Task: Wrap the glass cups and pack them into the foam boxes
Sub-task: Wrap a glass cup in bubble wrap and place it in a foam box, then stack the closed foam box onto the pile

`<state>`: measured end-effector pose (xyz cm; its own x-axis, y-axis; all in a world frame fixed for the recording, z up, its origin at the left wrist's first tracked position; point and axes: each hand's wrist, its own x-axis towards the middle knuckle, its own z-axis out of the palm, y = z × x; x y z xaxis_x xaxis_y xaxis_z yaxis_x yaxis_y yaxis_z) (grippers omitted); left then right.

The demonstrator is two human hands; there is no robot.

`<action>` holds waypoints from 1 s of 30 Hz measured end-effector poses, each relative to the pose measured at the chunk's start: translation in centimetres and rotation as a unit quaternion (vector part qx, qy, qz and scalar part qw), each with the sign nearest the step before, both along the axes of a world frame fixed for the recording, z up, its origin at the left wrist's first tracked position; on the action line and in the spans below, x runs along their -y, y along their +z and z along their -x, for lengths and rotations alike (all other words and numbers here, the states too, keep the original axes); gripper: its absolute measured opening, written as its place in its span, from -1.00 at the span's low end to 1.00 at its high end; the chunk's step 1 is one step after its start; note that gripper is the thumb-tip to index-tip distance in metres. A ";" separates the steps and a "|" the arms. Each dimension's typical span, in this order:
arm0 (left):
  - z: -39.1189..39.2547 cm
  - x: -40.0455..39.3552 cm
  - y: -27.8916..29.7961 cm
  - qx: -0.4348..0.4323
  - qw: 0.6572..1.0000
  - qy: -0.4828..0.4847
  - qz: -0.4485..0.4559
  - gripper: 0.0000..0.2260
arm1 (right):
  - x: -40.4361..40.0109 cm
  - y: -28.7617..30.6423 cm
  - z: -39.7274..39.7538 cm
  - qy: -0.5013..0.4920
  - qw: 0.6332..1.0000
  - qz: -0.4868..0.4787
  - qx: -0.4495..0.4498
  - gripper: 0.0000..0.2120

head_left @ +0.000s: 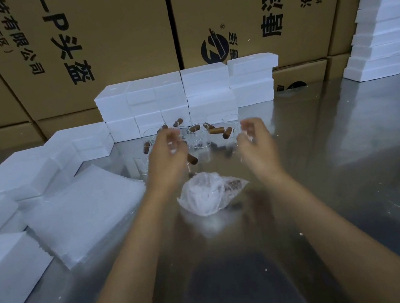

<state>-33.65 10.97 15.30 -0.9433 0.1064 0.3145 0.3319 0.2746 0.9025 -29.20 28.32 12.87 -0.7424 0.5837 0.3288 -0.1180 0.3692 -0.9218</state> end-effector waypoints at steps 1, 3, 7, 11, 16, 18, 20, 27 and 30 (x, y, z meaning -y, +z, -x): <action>1.9 -0.6 1.2 0.020 1.000 0.003 0.023 -0.77 | -1.2 1.1 1.7 -0.006 1.000 -0.003 0.016 -0.68; 5.9 -2.0 3.5 0.055 0.993 -0.009 0.106 -0.69 | -3.8 3.2 5.5 -0.008 0.998 -0.017 0.061 -0.61; 13.1 -5.7 5.7 0.091 0.979 -0.035 0.182 -0.74 | -8.4 5.4 12.2 0.036 0.985 -0.079 0.148 -0.53; 19.2 -9.4 5.6 0.187 0.976 -0.038 0.100 -0.90 | -11.4 5.7 18.6 0.060 0.974 -0.068 0.206 -0.51; 23.6 -12.3 3.4 0.253 0.958 -0.030 0.132 -0.57 | -13.7 3.8 23.6 0.066 0.955 -0.067 0.281 -0.42; 24.4 -13.3 2.7 0.243 0.961 -0.004 0.132 -0.59 | -14.5 2.5 24.6 0.079 0.949 -0.051 0.299 -0.40; 25.3 -13.8 2.2 0.230 0.966 0.013 0.118 -0.59 | -15.1 1.4 25.5 0.091 0.950 -0.031 0.298 -0.42; 26.5 -14.1 0.6 0.192 0.978 0.050 0.060 -0.84 | -16.2 1.0 25.6 0.058 0.975 -0.005 0.215 -0.66; 25.2 -14.2 1.6 0.172 0.983 0.033 0.062 -0.72 | -16.6 2.6 24.0 0.041 0.983 -0.010 0.180 -0.57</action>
